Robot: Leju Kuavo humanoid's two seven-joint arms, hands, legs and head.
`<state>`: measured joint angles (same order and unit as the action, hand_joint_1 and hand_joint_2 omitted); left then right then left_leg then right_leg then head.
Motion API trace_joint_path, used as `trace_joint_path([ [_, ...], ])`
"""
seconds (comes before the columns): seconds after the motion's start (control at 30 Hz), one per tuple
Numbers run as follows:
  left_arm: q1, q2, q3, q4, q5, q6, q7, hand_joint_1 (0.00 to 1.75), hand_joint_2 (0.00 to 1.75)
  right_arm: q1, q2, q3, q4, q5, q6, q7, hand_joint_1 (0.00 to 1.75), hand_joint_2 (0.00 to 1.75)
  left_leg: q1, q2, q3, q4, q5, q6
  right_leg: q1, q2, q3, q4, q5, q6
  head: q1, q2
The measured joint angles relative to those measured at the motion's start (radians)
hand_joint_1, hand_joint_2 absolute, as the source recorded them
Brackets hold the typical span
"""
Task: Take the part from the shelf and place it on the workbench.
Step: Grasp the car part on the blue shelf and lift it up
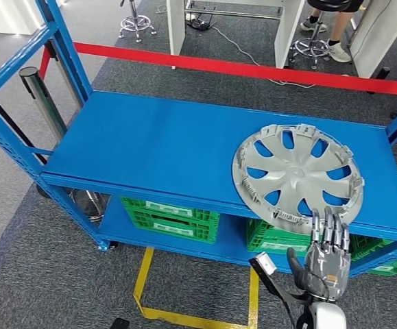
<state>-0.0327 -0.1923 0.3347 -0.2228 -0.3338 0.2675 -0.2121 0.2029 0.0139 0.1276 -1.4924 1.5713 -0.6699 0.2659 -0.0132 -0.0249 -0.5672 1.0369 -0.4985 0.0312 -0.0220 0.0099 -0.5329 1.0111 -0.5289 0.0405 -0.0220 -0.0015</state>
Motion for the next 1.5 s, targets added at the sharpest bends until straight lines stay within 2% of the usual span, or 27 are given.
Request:
trace_joint_path([
  [0.23, -0.004, -0.006, 0.007, 0.0, -0.006, 0.002, 0.01, 0.0, 0.0, -0.049, -0.001, 0.047, 0.061, 0.0, 0.003, -0.001, 0.0, 1.75, 0.0, 0.0, 0.0, 0.0, 0.0, 0.0, 0.0, 0.001, 0.0, 0.0, 0.0, 0.0, 0.0, 0.0],
  [0.57, -0.02, -0.012, 0.008, 0.0, -0.021, 0.011, 0.04, 0.0, 0.0, -0.267, 0.057, 0.15, 0.352, -0.094, 0.005, -0.059, 0.0, 1.75, 0.0, 0.0, 0.0, 0.0, 0.002, 0.001, 0.0, 0.0, 0.001, 0.0, 0.001, 0.001, 0.0, 0.0],
  [0.9, -0.021, -0.011, 0.013, 0.0, -0.018, 0.011, 0.04, 0.0, 0.0, -0.33, 0.078, 0.187, 0.481, -0.106, 0.005, -0.057, 0.0, 1.75, 0.0, 0.0, 0.0, 0.0, 0.002, 0.001, 0.0, 0.0, 0.001, 0.0, 0.001, 0.001, 0.0, 0.0],
  [1.33, -0.026, -0.007, 0.025, 0.0, -0.008, 0.009, 0.04, 0.0, 0.0, -0.409, 0.078, 0.199, 0.591, -0.022, 0.039, 0.059, 0.0, 1.75, 0.0, 0.0, 0.0, 0.0, 0.002, 0.001, 0.0, 0.0, 0.001, 0.0, 0.001, 0.001, 0.0, 0.0],
  [1.5, -0.025, -0.005, 0.047, 0.0, 0.011, 0.008, 0.031, 0.0, 0.0, -0.393, 0.055, 0.248, 0.511, -0.003, 0.128, 0.193, 0.0, 1.75, 0.0, 0.0, 0.0, 0.0, 0.002, 0.001, 0.0, 0.0, 0.001, 0.0, 0.001, 0.001, 0.0, 0.0],
])
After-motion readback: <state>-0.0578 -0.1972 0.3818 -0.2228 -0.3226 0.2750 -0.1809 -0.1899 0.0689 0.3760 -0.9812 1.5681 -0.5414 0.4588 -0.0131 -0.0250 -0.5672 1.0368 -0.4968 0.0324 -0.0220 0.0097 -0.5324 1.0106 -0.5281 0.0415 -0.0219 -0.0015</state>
